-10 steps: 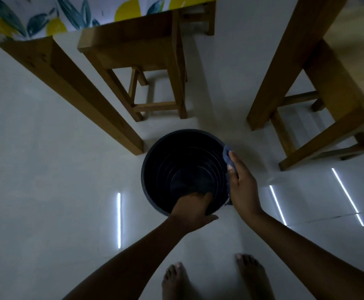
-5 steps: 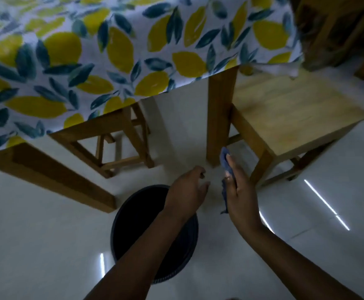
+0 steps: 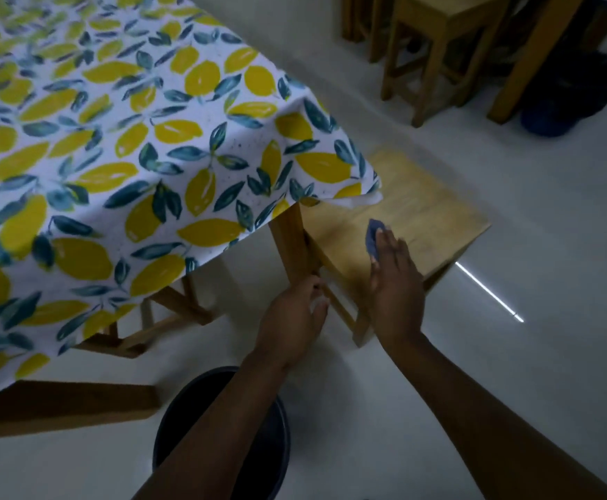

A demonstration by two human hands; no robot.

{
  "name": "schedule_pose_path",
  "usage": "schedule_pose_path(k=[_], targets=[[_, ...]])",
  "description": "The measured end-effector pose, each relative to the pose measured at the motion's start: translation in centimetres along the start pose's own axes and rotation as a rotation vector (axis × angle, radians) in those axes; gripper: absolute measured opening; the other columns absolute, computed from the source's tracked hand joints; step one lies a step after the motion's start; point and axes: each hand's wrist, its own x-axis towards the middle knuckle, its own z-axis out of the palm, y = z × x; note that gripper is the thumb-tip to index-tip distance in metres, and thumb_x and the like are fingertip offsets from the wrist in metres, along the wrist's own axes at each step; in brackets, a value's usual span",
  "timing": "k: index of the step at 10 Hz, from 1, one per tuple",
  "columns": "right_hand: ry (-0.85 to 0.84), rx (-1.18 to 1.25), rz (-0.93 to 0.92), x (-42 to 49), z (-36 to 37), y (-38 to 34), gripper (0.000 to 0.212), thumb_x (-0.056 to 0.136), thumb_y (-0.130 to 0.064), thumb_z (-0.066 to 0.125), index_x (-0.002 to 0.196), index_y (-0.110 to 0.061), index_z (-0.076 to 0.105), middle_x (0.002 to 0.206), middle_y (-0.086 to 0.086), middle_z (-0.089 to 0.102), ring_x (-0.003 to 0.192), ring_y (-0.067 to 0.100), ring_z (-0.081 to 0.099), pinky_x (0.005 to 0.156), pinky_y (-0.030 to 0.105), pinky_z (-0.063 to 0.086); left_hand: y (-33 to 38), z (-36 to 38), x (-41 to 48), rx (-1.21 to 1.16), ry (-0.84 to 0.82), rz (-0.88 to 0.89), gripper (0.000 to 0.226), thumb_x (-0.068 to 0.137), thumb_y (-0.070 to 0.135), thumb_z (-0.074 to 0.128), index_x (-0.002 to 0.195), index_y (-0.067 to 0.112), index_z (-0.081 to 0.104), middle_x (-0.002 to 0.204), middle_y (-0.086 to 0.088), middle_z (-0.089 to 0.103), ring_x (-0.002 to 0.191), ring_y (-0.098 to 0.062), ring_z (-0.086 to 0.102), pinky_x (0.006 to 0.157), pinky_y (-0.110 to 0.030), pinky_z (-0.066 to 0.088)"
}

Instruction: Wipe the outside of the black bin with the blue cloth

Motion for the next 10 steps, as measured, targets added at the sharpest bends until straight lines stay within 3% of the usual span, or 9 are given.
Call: schedule_pose_path(k=[1, 2, 3, 4, 5, 6, 7, 8, 10], targets=[[-0.218, -0.153, -0.002, 1.5, 1.4, 0.7, 0.052, 0.09, -0.016, 0.055, 0.139, -0.003, 0.043, 0.135, 0.021, 0.054, 0.12, 0.041, 0.054, 0.094, 0.052, 0.047, 1.1, -0.7, 0.7, 0.016, -0.055, -0.046, 0.021, 0.092, 0.031, 0.055, 0.111, 0.024, 0.057, 0.106, 0.002, 0.07, 0.096, -0.016, 0.065, 0.075, -0.025, 0.047], [-0.408, -0.234, -0.049, 1.7, 1.3, 0.9, 0.06, 0.092, -0.037, 0.034, 0.137, 0.003, 0.041, 0.136, 0.024, 0.051, 0.124, 0.039, 0.049, 0.105, 0.05, 0.037, 2.1, -1.3, 0.5, 0.039, -0.105, -0.087, 0.023, 0.092, 0.028, 0.053, 0.113, 0.02, 0.056, 0.106, -0.003, 0.069, 0.096, -0.022, 0.064, 0.078, -0.029, 0.047], [-0.412, -0.177, 0.023, 1.5, -1.0, -0.1, 0.062, 0.095, -0.047, 0.026, 0.132, -0.001, 0.048, 0.133, 0.021, 0.055, 0.123, 0.035, 0.051, 0.105, 0.048, 0.038, 3.5, -2.3, -0.1, 0.073, -0.119, -0.068, 0.028, 0.092, 0.028, 0.055, 0.118, 0.017, 0.056, 0.111, -0.006, 0.068, 0.101, -0.025, 0.063, 0.085, -0.035, 0.051], [-0.326, -0.055, 0.002, 1.8, -5.2, -2.9, 0.046, 0.096, -0.034, 0.046, 0.126, 0.0, 0.054, 0.125, 0.021, 0.061, 0.116, 0.038, 0.056, 0.1, 0.048, 0.044, 5.7, -4.6, -0.9, 0.075, -0.093, -0.079, 0.03, 0.09, 0.028, 0.054, 0.119, 0.018, 0.056, 0.113, -0.006, 0.067, 0.103, -0.024, 0.063, 0.087, -0.039, 0.051], [-0.3, -0.003, -0.157, 2.8, -10.2, -7.6, 0.043, 0.09, -0.029, 0.043, 0.12, -0.002, 0.057, 0.116, 0.018, 0.063, 0.104, 0.035, 0.063, 0.089, 0.041, 0.051, 8.2, -8.8, -1.8, 0.055, -0.021, -0.091, 0.031, 0.088, 0.031, 0.048, 0.115, 0.019, 0.058, 0.109, -0.003, 0.067, 0.102, -0.022, 0.064, 0.087, -0.037, 0.051], [-0.297, -0.033, -0.293, 4.9, -14.2, -13.5, 0.037, 0.087, -0.025, 0.05, 0.117, -0.007, 0.061, 0.115, 0.012, 0.064, 0.103, 0.03, 0.063, 0.083, 0.037, 0.052, 10.4, -14.6, -3.1, 0.141, 0.08, -0.077, 0.035, 0.094, 0.026, 0.052, 0.128, 0.017, 0.056, 0.128, -0.003, 0.061, 0.118, -0.021, 0.057, 0.101, -0.031, 0.041], [-0.314, 0.01, -0.389, 7.8, -17.6, -20.5, 0.041, 0.084, -0.025, 0.048, 0.115, -0.002, 0.064, 0.116, 0.015, 0.066, 0.108, 0.033, 0.063, 0.085, 0.043, 0.055, 12.0, -22.0, -4.5, 0.18, 0.196, -0.083, 0.044, 0.095, 0.03, 0.053, 0.136, 0.017, 0.05, 0.138, -0.003, 0.054, 0.127, -0.02, 0.051, 0.104, -0.03, 0.038], [-0.288, 0.022, -0.474, 10.2, -21.5, -28.3, 0.041, 0.075, -0.023, 0.06, 0.109, -0.002, 0.068, 0.108, 0.016, 0.071, 0.101, 0.034, 0.068, 0.078, 0.046, 0.057, 13.8, -30.2, -6.3, 0.202, 0.28, -0.053, 0.045, 0.095, 0.033, 0.054, 0.138, 0.019, 0.048, 0.141, 0.0, 0.052, 0.13, -0.018, 0.05, 0.106, -0.03, 0.037], [-0.168, 0.135, -0.676, 13.6, -29.0, -43.7, 0.041, 0.078, -0.025, 0.061, 0.112, -0.002, 0.067, 0.108, 0.015, 0.071, 0.102, 0.035, 0.067, 0.08, 0.047, 0.056, 18.4, -47.8, -10.0, 0.328, 0.465, 0.018, 0.05, 0.096, 0.038, 0.051, 0.142, 0.022, 0.041, 0.146, 0.004, 0.046, 0.134, -0.014, 0.045, 0.108, -0.026, 0.034]])
